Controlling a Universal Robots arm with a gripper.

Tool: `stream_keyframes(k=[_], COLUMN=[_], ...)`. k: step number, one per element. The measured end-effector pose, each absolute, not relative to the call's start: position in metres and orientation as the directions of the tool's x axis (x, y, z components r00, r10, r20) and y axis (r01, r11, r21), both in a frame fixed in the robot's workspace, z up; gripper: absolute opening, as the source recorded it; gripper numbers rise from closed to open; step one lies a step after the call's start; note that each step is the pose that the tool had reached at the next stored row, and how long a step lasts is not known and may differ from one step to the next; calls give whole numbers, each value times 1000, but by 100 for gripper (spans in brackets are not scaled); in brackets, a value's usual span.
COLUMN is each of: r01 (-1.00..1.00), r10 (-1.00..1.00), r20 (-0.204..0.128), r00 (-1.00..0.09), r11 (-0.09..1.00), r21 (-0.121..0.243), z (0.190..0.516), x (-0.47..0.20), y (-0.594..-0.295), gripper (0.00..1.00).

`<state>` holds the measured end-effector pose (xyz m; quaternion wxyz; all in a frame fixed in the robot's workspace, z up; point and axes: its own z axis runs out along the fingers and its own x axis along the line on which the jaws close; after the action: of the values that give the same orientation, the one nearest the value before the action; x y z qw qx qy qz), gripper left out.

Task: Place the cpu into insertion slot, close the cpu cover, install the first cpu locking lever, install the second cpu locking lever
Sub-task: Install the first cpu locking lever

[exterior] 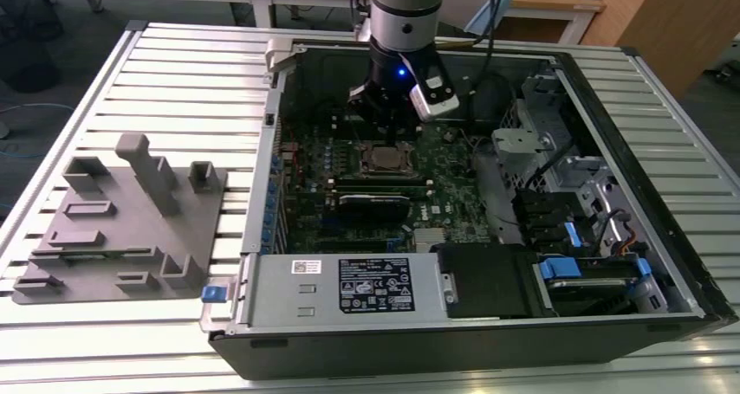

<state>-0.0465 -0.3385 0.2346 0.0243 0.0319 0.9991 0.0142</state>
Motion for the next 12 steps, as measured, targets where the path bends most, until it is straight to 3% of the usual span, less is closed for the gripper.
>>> stream_keyframes(k=[12], r01=[63], r10=[65], r20=[-48], r00=[-997], r11=[998], r21=[30], z=[235], x=[-55], y=[-339], gripper=[10])
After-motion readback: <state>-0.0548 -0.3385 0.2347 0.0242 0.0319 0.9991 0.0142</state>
